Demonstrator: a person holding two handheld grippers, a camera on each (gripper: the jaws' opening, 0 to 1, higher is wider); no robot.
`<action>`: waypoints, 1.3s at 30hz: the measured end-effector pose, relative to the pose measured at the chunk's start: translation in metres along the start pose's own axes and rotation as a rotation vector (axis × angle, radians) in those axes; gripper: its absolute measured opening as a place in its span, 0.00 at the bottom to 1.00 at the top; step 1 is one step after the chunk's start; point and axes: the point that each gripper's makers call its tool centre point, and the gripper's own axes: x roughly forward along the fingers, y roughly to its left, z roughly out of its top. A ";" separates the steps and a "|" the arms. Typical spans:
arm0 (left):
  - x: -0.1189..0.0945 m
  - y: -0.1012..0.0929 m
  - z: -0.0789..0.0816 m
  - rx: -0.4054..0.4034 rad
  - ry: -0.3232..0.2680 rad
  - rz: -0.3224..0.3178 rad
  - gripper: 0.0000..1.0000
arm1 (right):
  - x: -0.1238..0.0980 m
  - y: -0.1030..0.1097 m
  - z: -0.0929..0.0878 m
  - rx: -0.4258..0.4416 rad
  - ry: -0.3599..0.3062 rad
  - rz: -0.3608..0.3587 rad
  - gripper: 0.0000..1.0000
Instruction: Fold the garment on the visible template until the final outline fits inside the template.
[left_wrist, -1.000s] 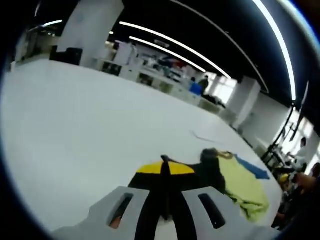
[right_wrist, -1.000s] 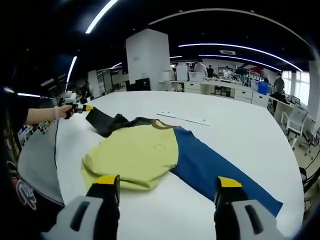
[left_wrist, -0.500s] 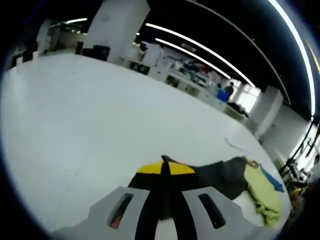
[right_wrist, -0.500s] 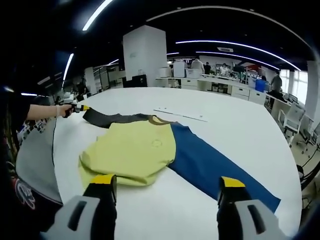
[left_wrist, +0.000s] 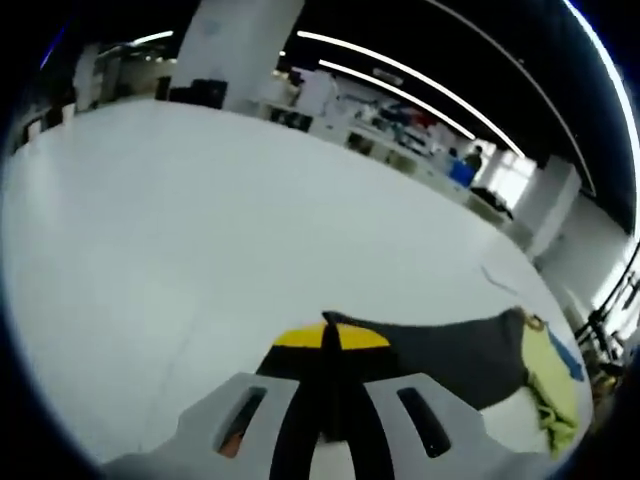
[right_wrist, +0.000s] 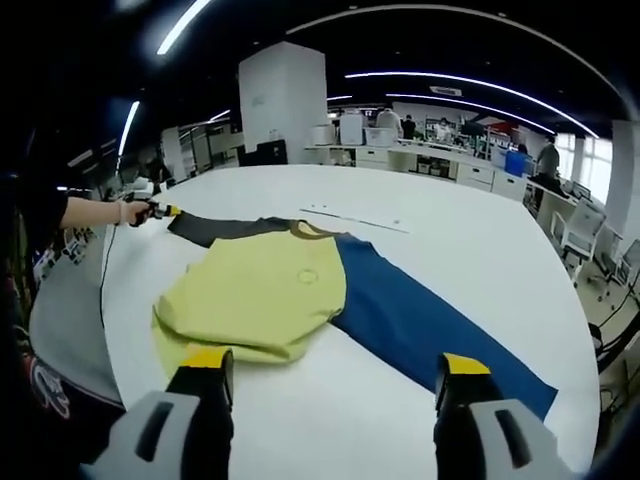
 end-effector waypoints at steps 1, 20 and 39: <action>0.000 0.000 -0.001 0.000 0.001 0.000 0.00 | 0.001 0.000 0.000 0.000 0.001 0.002 0.83; 0.000 0.006 -0.010 0.065 0.006 0.037 0.14 | -0.009 -0.005 -0.006 0.016 0.000 -0.021 0.83; -0.015 -0.017 -0.006 0.195 0.004 -0.024 0.76 | -0.009 -0.001 0.002 0.008 -0.038 -0.007 0.85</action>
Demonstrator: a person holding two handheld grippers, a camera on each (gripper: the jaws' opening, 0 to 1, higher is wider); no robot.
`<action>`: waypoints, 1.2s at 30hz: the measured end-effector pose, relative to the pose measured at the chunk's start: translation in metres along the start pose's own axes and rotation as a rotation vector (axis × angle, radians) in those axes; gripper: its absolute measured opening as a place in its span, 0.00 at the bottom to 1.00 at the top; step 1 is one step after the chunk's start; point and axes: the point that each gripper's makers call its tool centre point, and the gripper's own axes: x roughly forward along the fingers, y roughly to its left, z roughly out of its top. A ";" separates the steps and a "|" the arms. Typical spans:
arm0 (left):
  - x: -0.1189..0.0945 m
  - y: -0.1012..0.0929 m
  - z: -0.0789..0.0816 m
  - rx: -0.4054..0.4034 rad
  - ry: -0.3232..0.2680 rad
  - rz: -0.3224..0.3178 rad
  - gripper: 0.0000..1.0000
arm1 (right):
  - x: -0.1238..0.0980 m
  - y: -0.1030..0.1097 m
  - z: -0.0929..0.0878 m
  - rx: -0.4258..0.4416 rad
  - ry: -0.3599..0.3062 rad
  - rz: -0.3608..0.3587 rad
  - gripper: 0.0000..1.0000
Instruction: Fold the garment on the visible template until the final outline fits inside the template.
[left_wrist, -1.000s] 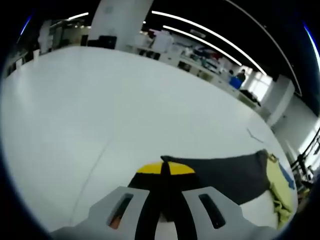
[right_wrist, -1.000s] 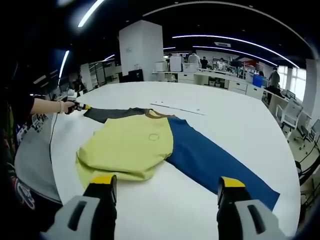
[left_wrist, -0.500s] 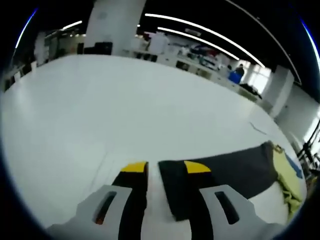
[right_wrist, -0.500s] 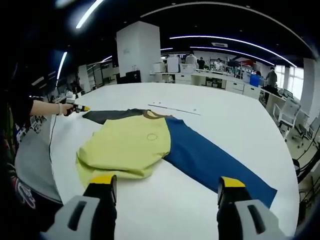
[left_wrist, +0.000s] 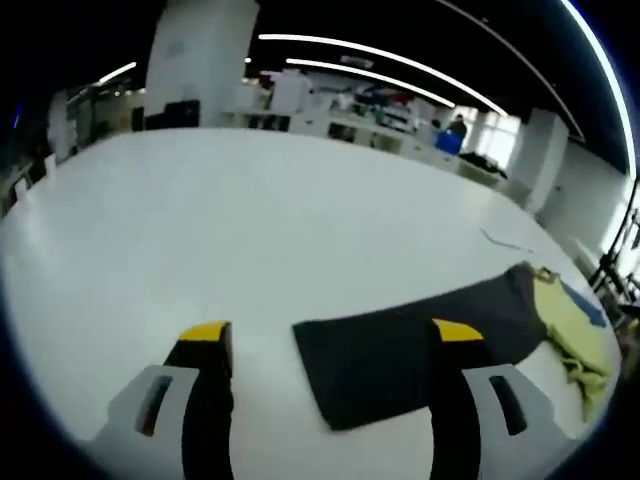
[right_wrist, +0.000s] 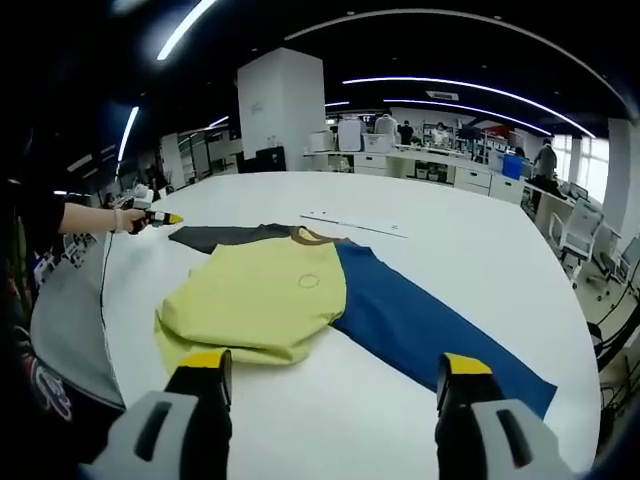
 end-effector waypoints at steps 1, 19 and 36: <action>-0.001 -0.001 0.001 -0.002 -0.001 -0.005 0.77 | 0.000 0.000 0.000 0.002 -0.002 -0.001 0.85; -0.035 -0.048 0.011 0.028 -0.036 -0.132 0.75 | 0.003 0.008 0.005 -0.014 -0.032 0.024 0.87; -0.056 -0.136 0.000 0.038 -0.046 -0.341 0.68 | 0.002 0.017 0.002 -0.012 -0.045 0.048 0.84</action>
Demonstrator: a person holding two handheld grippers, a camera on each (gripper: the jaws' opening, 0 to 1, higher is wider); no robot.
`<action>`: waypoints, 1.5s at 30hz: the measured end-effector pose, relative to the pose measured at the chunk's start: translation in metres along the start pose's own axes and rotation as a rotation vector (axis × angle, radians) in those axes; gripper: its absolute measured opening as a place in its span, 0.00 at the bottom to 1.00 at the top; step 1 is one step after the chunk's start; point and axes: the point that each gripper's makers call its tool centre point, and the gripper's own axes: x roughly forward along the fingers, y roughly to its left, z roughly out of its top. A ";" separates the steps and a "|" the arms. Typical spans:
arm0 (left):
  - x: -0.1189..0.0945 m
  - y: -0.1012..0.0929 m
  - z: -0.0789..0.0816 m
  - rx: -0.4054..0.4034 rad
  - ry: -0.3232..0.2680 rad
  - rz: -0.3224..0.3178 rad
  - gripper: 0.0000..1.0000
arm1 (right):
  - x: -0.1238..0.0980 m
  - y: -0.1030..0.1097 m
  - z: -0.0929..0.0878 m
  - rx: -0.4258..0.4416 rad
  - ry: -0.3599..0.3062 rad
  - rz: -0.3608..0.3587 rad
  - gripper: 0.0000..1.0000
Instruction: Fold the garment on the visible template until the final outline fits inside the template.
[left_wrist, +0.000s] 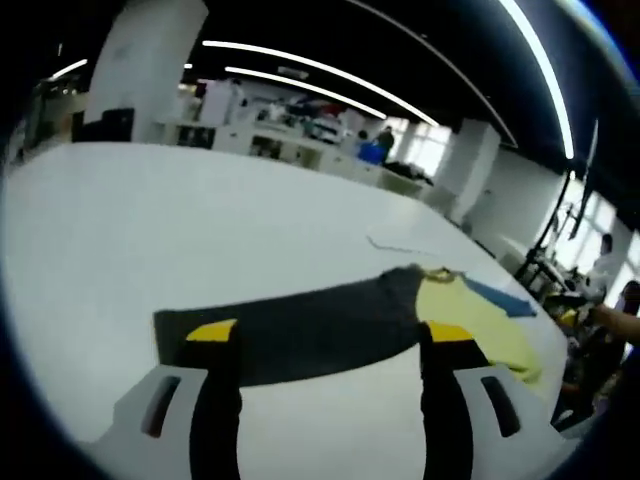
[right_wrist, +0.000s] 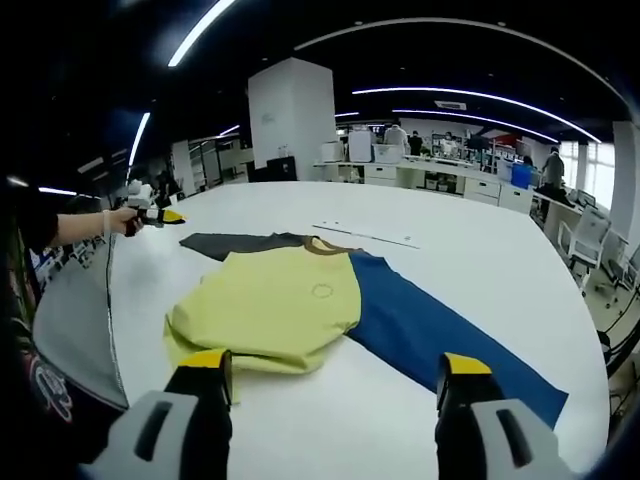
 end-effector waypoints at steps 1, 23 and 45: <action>0.001 -0.007 -0.002 0.004 0.004 -0.016 0.68 | 0.000 0.002 -0.002 -0.002 0.005 0.001 0.84; 0.008 -0.084 -0.038 0.005 0.037 -0.167 0.66 | 0.002 0.022 -0.017 0.009 0.019 0.049 0.73; -0.017 -0.124 -0.050 0.011 0.057 -0.260 0.65 | 0.032 0.085 -0.062 -0.080 0.160 0.225 0.46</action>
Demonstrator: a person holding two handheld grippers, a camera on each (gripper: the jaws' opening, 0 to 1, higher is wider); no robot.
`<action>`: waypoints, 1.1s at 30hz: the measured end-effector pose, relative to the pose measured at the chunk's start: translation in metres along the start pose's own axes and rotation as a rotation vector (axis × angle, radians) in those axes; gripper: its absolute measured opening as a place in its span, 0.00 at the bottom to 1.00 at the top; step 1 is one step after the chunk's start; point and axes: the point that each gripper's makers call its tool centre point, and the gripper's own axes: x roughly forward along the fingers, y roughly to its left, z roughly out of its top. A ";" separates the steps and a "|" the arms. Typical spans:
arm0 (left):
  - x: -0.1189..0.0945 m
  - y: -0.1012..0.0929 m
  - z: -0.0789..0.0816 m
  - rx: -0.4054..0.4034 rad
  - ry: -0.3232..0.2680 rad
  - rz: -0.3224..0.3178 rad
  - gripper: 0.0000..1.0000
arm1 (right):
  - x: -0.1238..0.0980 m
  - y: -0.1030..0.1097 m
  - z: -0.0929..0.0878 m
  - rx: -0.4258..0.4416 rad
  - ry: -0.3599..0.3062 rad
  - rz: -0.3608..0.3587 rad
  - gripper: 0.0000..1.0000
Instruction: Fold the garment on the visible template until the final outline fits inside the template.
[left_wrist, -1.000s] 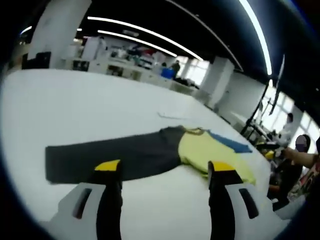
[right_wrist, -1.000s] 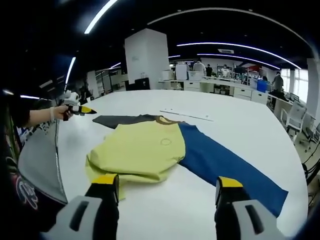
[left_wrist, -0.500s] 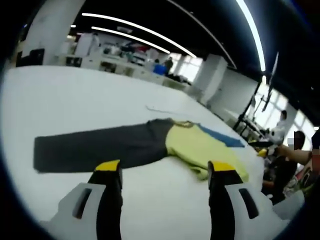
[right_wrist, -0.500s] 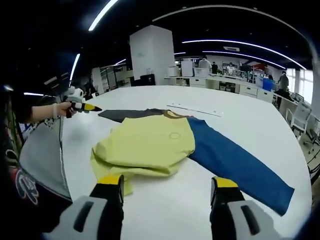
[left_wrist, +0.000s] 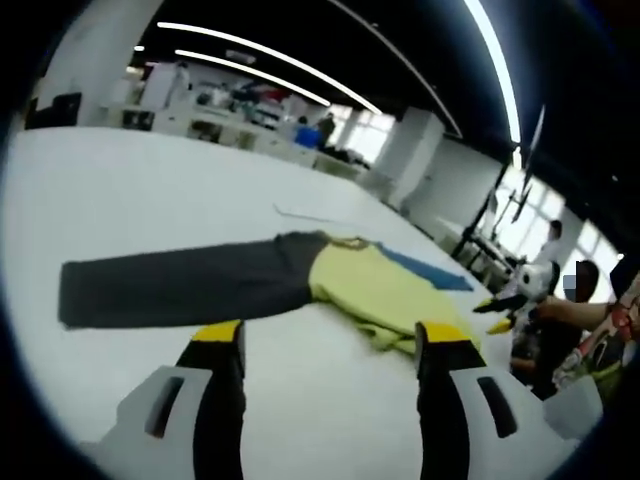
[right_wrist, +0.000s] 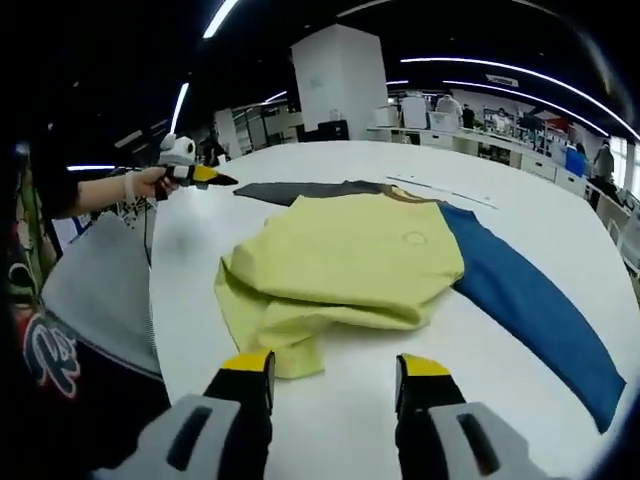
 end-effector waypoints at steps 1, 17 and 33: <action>0.000 -0.002 0.000 -0.001 -0.001 -0.003 0.65 | 0.003 0.002 -0.001 -0.002 0.007 0.006 0.44; -0.002 -0.005 -0.018 -0.064 0.000 -0.024 0.63 | 0.027 0.011 -0.009 -0.060 0.070 0.021 0.20; -0.002 -0.006 -0.022 -0.097 -0.005 -0.034 0.62 | 0.034 0.016 -0.019 -0.116 0.120 0.021 0.09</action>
